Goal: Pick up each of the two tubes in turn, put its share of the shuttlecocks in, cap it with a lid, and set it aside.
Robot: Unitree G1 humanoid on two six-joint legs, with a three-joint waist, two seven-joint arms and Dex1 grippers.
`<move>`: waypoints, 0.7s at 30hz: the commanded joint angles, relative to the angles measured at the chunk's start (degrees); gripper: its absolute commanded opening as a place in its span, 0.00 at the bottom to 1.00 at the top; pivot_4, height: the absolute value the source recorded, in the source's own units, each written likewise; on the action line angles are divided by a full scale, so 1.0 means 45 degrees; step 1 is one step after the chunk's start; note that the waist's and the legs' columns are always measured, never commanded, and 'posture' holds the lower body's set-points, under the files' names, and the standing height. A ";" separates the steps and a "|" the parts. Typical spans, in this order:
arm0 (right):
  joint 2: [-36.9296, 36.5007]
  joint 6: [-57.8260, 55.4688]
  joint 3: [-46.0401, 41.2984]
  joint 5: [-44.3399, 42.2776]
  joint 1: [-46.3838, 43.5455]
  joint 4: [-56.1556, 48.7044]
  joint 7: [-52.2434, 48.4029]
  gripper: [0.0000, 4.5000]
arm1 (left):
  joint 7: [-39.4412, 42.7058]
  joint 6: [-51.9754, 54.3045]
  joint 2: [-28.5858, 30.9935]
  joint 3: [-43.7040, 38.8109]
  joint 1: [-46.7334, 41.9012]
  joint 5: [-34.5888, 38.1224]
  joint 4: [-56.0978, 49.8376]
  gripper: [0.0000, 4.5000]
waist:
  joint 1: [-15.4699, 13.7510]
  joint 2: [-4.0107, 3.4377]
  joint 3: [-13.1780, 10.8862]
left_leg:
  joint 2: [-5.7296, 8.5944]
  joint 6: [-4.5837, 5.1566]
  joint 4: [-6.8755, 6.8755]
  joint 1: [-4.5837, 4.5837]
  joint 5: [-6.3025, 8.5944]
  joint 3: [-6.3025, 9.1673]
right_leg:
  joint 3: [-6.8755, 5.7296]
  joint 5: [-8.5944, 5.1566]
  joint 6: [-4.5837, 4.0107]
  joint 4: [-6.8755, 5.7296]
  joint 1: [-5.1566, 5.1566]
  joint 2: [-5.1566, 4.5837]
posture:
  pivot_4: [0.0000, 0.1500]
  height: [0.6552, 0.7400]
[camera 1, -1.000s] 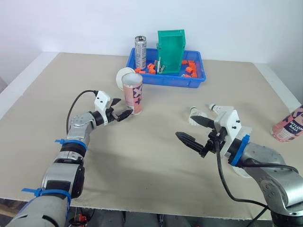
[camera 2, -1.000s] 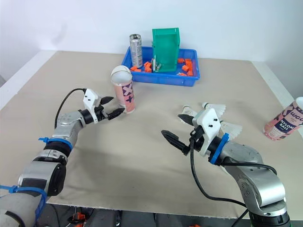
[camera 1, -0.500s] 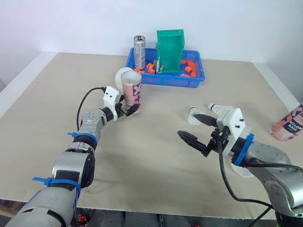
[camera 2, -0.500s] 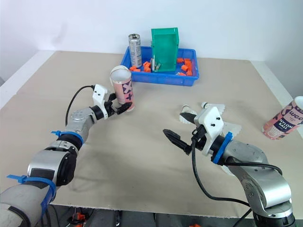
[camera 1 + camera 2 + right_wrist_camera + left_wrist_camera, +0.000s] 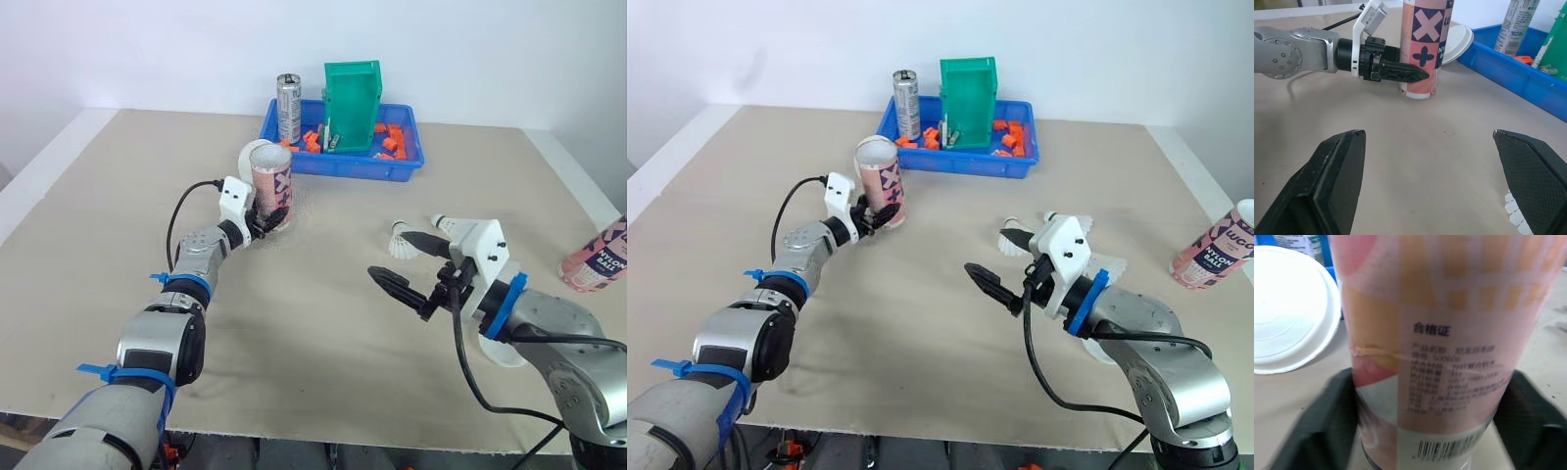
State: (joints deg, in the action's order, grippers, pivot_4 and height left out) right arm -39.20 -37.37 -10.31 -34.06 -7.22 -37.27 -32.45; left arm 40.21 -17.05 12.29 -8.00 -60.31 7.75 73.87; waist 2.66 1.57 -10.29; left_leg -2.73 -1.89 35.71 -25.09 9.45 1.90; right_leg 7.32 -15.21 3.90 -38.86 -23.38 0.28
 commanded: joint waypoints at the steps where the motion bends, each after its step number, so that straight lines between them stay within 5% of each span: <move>1: -0.0209 0.0083 -0.0344 -0.0093 -0.0246 -0.0483 0.0018 1.00 | 0.0034 -0.0131 0.0082 -0.0223 -0.0301 -0.0081 -0.0034 0.62 | 0.0000 0.0000 0.0000 | 0.0000 0.0000 0.0000 -0.0001 0.0000 0.0000 | 0.0000 0.0000 0.0000 0.0000 0.0000 0.0000 | 1.00 0.95; 13: -0.0276 0.0041 -0.0310 -0.0027 -0.0176 -0.0488 0.0036 1.00 | 0.1561 -0.0741 0.0945 0.0003 -0.0194 -0.0355 -0.0763 0.62 | 0.0004 0.0000 0.0000 | 0.0000 -0.0001 -0.0001 0.0000 0.0000 0.0000 | -0.0001 0.0000 -0.0001 -0.0002 -0.0001 0.0000 | 1.00 0.95; 21: -0.0215 0.0049 -0.0089 -0.0037 -0.0171 -0.0387 -0.0017 1.00 | 0.8058 0.3489 0.2088 -0.0020 0.0363 0.1748 -0.4066 0.62 | 0.0021 -0.0002 0.0000 | -0.0002 -0.0002 -0.0002 -0.0003 -0.0001 0.0001 | -0.0005 -0.0005 -0.0010 -0.0009 -0.0004 0.0001 | 1.00 0.95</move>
State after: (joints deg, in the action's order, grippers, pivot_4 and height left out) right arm -39.66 -37.59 -9.96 -34.02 -7.41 -37.27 -32.36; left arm 70.33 -5.46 20.11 -8.67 -59.29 13.16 60.64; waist 2.75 1.56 -10.29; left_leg -2.75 -1.90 35.69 -25.09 9.45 1.91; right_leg 7.30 -15.24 3.84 -38.91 -23.40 0.28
